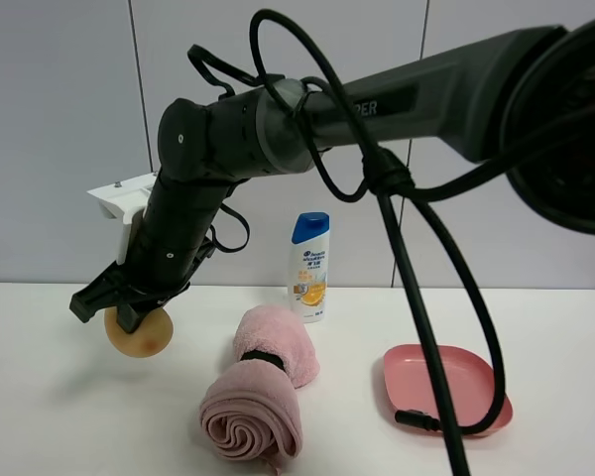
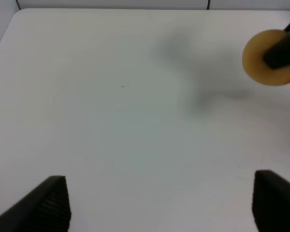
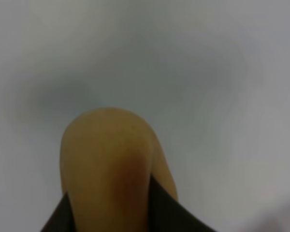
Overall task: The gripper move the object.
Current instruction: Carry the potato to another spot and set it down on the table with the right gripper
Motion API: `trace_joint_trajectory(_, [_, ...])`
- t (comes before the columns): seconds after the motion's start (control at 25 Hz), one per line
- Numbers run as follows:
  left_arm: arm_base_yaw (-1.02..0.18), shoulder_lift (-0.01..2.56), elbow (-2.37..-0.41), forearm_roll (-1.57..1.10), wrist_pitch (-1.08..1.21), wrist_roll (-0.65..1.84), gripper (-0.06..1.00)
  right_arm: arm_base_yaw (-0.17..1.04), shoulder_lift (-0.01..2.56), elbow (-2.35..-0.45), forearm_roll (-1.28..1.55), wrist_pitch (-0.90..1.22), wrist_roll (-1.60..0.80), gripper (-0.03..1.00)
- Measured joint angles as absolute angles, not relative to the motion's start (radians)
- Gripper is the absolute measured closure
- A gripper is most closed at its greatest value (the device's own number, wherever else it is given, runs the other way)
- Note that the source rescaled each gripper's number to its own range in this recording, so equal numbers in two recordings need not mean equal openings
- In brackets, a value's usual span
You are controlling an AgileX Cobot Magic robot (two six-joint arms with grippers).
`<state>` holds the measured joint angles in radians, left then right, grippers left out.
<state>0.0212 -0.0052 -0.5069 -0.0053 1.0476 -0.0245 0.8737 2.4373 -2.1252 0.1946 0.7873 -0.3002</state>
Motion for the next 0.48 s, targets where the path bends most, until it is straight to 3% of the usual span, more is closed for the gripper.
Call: trace_joint_trajectory(0.48, [0.021,-0.005,-0.507,-0.005,1.048,-0.024,-0.06,0.874,2.486,-2.125,0.116,0.788,-0.303,0.95])
